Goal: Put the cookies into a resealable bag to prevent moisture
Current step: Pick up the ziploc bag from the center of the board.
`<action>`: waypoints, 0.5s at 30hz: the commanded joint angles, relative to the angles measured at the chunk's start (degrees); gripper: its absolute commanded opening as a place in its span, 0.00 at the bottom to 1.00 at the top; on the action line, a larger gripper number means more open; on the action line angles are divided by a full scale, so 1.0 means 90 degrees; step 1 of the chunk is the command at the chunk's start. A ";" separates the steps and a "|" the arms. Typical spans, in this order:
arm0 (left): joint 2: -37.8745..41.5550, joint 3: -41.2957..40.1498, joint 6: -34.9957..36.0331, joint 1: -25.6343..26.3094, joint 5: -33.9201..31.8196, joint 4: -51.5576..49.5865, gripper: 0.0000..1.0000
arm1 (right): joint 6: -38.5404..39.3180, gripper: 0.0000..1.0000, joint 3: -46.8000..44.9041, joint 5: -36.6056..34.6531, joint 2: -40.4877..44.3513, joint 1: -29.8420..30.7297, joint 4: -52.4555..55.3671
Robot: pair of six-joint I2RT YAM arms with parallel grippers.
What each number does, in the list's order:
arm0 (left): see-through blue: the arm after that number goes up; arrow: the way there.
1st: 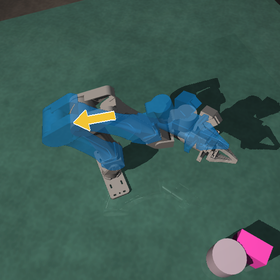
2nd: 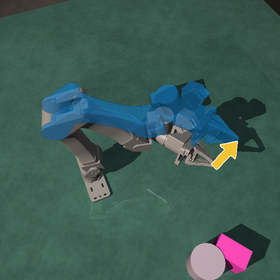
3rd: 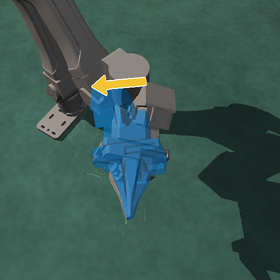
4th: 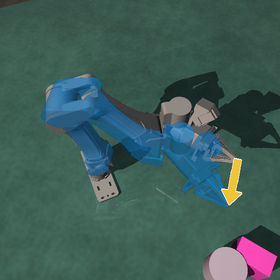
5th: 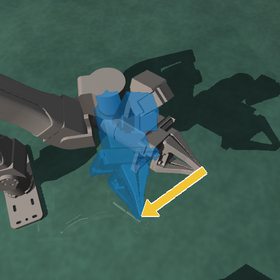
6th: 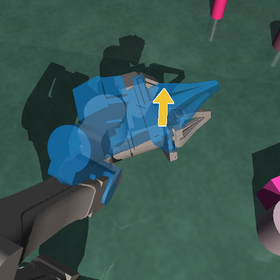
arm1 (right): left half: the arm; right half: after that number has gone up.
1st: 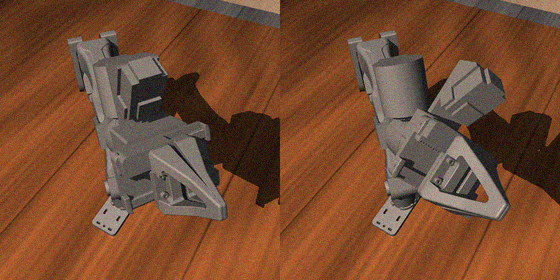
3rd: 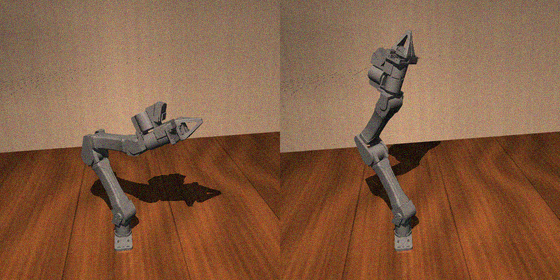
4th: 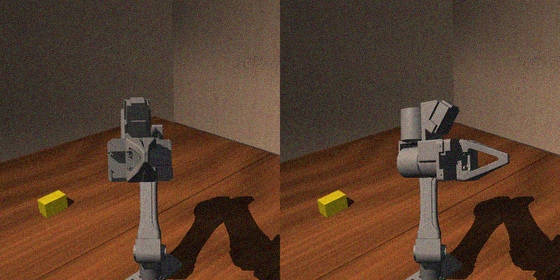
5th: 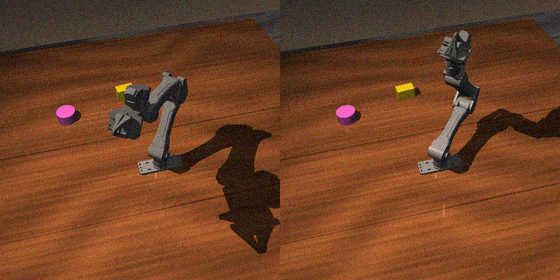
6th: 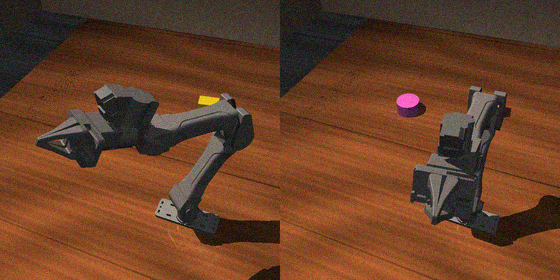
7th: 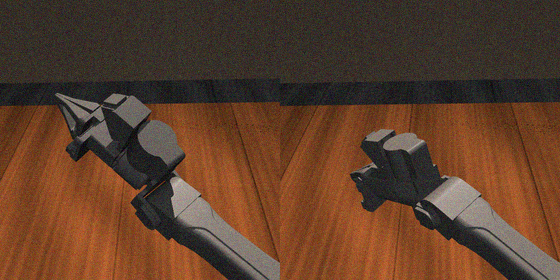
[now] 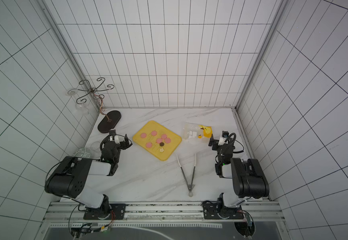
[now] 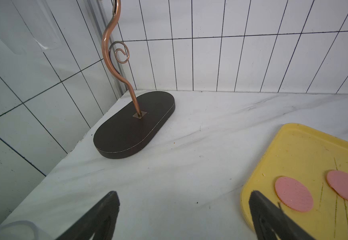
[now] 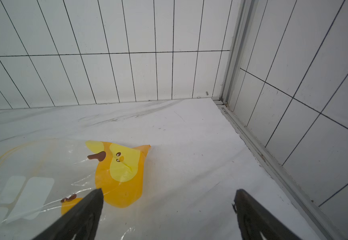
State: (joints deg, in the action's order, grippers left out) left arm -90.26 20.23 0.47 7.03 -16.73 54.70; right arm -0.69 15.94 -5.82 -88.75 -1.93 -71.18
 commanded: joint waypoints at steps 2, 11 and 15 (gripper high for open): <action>0.0014 0.0071 0.0025 -0.0009 -0.0044 0.0182 0.97 | 0.0002 0.99 -0.0200 -0.0115 0.0013 0.0017 -0.0217; 0.0003 0.0071 0.0028 -0.0009 -0.0043 0.0193 0.97 | -0.0011 1.00 -0.0180 -0.0100 0.0005 0.0010 -0.0187; -0.0010 0.0076 0.0026 -0.0010 -0.0044 0.0195 0.97 | -0.0006 0.99 -0.0189 -0.0104 0.0009 0.0005 -0.0187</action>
State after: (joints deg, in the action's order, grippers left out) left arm -90.26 20.23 0.47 7.03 -16.73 55.37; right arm -0.71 15.94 -5.82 -88.75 -1.93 -71.16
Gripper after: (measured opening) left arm 0.974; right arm 0.995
